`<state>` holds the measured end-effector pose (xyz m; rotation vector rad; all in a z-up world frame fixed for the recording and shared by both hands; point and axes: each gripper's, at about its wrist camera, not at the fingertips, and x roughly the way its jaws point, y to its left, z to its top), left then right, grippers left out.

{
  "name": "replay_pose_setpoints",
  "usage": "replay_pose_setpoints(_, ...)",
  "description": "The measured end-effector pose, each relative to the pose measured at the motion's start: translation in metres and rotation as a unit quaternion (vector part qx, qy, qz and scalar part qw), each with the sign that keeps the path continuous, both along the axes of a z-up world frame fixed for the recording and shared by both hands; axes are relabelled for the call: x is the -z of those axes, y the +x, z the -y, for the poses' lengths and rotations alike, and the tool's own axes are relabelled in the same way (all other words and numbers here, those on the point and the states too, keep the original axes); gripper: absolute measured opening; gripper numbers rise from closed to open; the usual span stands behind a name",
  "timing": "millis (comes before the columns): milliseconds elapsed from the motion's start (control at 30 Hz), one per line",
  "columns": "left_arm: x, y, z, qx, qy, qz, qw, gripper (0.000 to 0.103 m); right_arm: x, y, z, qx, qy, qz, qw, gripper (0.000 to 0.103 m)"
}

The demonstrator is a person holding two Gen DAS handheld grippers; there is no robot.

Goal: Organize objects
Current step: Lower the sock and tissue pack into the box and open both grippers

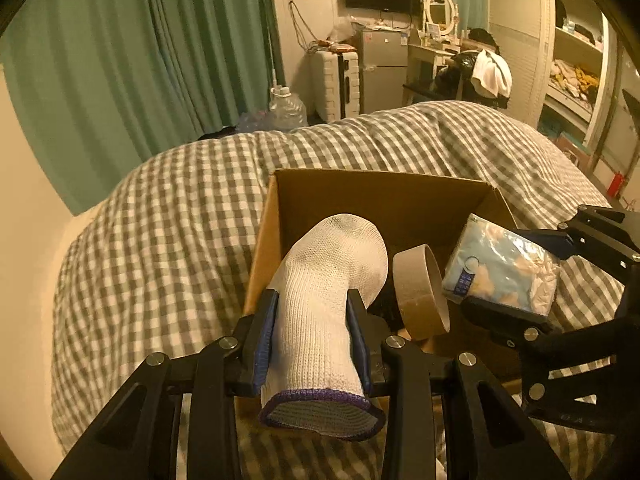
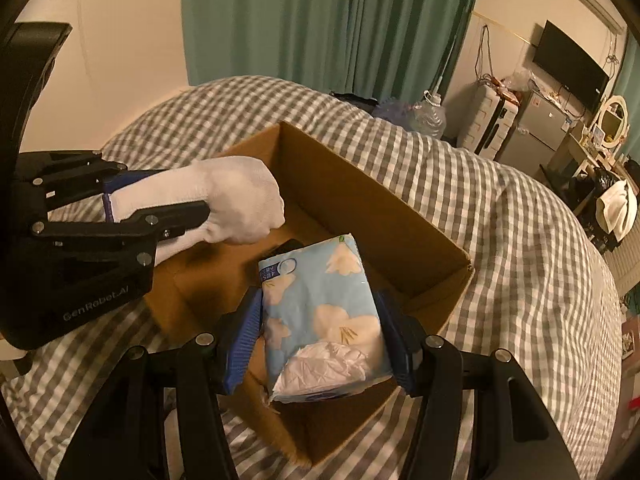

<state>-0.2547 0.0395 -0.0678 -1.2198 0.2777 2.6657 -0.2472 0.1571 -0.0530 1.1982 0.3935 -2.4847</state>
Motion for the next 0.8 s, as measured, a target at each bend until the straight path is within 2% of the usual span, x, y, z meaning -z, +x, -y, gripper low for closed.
replay_pose_setpoints(133,0.008,-0.002,0.002,-0.013,0.005,0.016,0.9998,0.04,0.005,-0.006,-0.003,0.011,0.001,-0.001,1.0,0.058)
replay_pose_setpoints(200,0.003,0.0,0.002,-0.017,-0.006,0.009,0.9998,0.044,0.004,-0.002,-0.002,0.01,0.006,-0.008,1.0,0.065)
replay_pose_setpoints(267,-0.005,0.007,0.005,-0.021,-0.008,0.002,0.9998,0.054,-0.003,0.003,-0.001,0.011,0.011,-0.015,1.0,0.07)
replay_pose_setpoints(333,-0.016,0.019,0.007,-0.022,-0.006,-0.006,0.9997,0.078,-0.013,0.009,-0.004,0.015,0.011,-0.024,1.0,0.072)
replay_pose_setpoints(367,-0.023,0.025,0.008,-0.021,-0.006,-0.014,0.9997,0.081,-0.022,0.016,-0.006,0.017,0.009,-0.032,0.999,0.073)
replay_pose_setpoints(467,-0.041,0.051,0.012,-0.019,-0.016,-0.034,0.9991,0.084,-0.046,0.035,-0.01,0.024,0.008,-0.053,0.998,0.075)
replay_pose_setpoints(533,-0.05,0.066,0.017,-0.029,-0.022,-0.04,0.9986,0.09,-0.058,0.047,-0.012,0.027,0.008,-0.063,0.998,0.076)
replay_pose_setpoints(667,-0.058,0.101,0.034,-0.051,-0.014,-0.034,0.998,0.091,-0.081,0.081,-0.014,0.025,0.01,-0.077,0.997,0.076)
replay_pose_setpoints(800,-0.055,0.134,0.048,-0.059,-0.013,-0.023,0.9979,0.091,-0.087,0.117,-0.011,0.011,0.022,-0.083,0.996,0.076)
